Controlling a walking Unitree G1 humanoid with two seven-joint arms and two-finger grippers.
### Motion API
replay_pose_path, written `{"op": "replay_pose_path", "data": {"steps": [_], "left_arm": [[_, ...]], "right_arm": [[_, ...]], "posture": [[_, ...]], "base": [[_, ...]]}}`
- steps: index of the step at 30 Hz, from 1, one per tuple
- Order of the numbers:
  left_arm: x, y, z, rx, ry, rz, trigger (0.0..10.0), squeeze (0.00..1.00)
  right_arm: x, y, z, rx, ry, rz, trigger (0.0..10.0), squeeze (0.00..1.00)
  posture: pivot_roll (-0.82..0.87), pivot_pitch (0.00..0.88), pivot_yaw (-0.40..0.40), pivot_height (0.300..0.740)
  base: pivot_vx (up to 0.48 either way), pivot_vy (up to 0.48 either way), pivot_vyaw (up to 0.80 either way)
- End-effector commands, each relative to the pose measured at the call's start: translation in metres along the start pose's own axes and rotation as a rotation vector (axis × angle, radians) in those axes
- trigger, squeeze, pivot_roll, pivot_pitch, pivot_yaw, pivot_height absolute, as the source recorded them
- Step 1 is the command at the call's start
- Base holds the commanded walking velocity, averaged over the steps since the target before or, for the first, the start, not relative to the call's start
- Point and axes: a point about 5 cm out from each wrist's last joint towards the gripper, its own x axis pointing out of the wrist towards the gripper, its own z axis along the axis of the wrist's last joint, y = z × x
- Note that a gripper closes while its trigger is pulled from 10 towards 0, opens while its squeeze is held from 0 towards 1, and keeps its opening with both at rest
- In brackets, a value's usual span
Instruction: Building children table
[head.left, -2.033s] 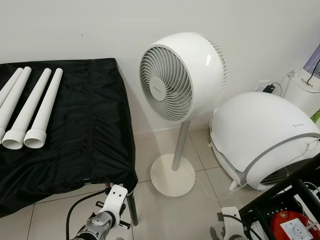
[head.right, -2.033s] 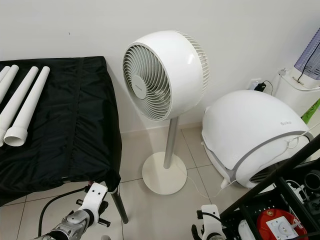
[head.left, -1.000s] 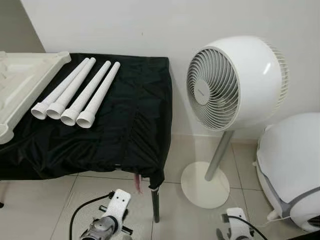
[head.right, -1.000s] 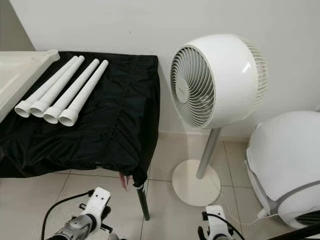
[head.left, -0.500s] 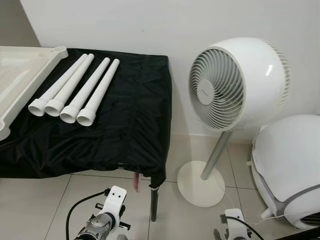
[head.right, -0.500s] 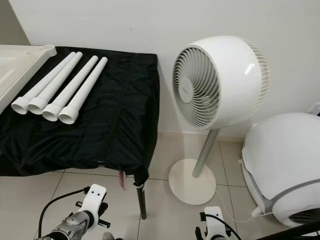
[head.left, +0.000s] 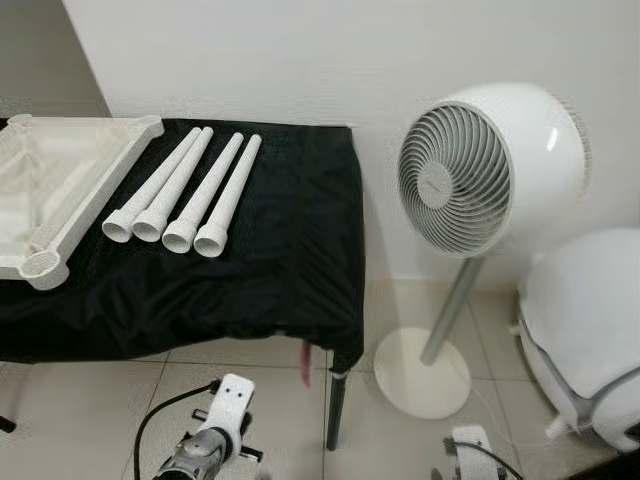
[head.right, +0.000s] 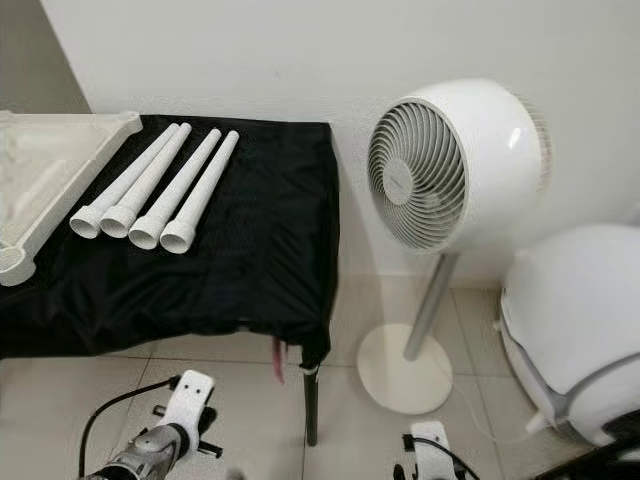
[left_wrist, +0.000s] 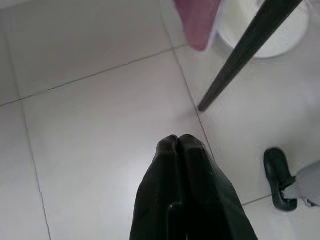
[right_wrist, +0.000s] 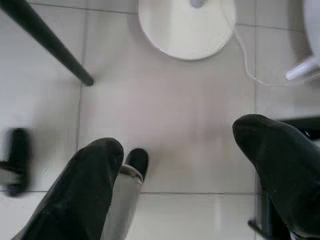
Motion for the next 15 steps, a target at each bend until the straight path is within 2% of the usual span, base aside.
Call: {"op": "replay_pose_path", "data": {"steps": [1,15], "left_arm": [[-0.0026,0.0089,-0.0045,0.001,0.020,0.060,10.0,0.00],[-0.0035,0.0095,-0.0080,0.001,0.032,0.062,10.0,0.00]], "right_arm": [[0.0000,0.0052,-0.0012,0.008,0.010,0.009,10.0,0.00],[0.0001,0.0055,-0.0009,0.004,0.009,0.011,10.0,0.00]], "posture": [[-0.02,0.000,0.015,0.740],[-0.02,0.001,0.014,0.740]], "base": [[0.000,0.326,0.00],[0.000,0.331,0.00]]}}
